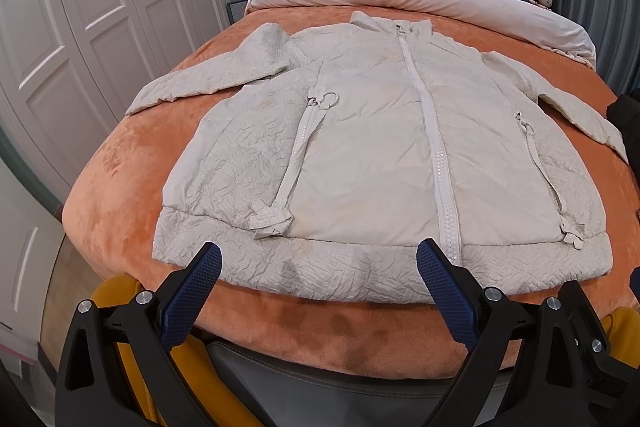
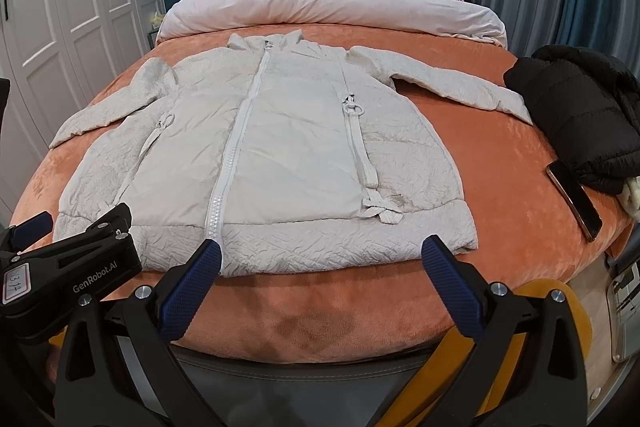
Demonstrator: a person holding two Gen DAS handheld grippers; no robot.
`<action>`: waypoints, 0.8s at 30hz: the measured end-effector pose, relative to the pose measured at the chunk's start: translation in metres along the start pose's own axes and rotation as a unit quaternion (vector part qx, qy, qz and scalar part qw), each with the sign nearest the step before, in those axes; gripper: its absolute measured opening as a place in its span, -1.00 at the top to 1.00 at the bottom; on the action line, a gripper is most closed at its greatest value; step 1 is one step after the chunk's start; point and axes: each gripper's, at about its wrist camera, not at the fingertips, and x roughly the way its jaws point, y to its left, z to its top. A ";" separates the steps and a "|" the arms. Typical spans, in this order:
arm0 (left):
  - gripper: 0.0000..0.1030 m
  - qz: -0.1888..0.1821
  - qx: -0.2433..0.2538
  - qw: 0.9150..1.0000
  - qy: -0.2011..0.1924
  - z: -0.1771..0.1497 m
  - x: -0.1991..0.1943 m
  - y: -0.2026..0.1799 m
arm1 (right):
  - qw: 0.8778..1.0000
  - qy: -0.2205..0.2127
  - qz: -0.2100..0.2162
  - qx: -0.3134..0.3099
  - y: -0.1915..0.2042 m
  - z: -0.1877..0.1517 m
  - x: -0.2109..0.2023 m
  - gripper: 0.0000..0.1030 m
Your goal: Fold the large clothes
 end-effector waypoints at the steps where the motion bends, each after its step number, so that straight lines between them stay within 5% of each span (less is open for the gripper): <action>1: -0.84 0.000 0.000 1.000 0.000 0.000 0.000 0.000 | 1.000 0.000 0.000 0.000 0.000 0.000 0.000 -0.90; 14: -0.90 -0.010 -0.005 1.000 0.009 0.012 0.029 0.008 | 0.999 0.008 0.036 0.005 -0.029 0.014 0.034 -0.90; 19: -0.90 -0.024 -0.078 0.997 0.001 0.057 0.058 0.048 | 0.997 -0.005 0.022 0.073 -0.112 0.073 0.084 -0.90; 24: -0.90 -0.009 -0.117 0.993 -0.004 0.094 0.089 0.078 | 0.981 0.007 0.017 0.191 -0.215 0.132 0.159 -0.90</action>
